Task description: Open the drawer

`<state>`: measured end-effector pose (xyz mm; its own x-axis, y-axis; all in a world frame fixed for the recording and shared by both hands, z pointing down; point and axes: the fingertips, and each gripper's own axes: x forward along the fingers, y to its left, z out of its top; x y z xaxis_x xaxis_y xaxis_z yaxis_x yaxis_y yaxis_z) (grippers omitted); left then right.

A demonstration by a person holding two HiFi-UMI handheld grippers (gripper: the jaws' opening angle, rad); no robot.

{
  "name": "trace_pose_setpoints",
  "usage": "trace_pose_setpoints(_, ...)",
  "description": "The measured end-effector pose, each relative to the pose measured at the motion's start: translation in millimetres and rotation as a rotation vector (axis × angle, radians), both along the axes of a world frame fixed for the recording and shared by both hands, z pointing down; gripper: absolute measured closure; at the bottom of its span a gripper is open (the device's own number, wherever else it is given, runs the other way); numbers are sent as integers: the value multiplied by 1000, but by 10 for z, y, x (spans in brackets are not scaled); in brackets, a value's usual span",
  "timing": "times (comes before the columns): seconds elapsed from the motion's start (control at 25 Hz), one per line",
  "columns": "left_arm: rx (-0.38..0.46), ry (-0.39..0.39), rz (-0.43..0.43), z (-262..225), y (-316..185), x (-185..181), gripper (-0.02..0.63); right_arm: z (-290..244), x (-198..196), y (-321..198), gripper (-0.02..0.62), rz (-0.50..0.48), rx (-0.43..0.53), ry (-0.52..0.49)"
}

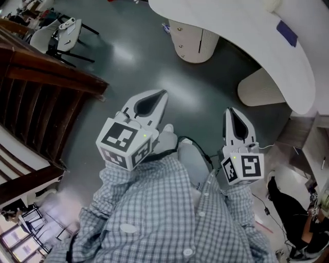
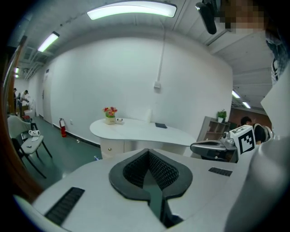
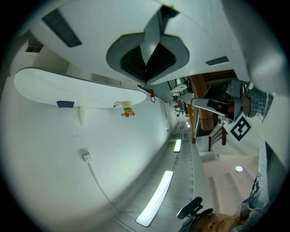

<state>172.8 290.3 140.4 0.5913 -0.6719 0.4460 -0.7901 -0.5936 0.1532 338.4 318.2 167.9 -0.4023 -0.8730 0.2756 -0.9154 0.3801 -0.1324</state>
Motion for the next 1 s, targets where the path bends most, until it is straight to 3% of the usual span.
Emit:
trace_pose_setpoints(0.16, -6, -15, -61, 32, 146, -169, 601, 66, -185, 18, 586, -76, -6, -9)
trace_pose_setpoints(0.44, 16, -5, -131, 19, 227, -483, 601, 36, -463, 50, 586, -127, 6, -6)
trace_pose_setpoints(0.76, 25, 19, -92, 27, 128, -716, 601, 29, -690, 27, 586, -92, 2, 19)
trace_pose_setpoints(1.0, 15, 34, -72, 26, -24, -1074, 601, 14, -1087, -88, 586, -76, -12, 23)
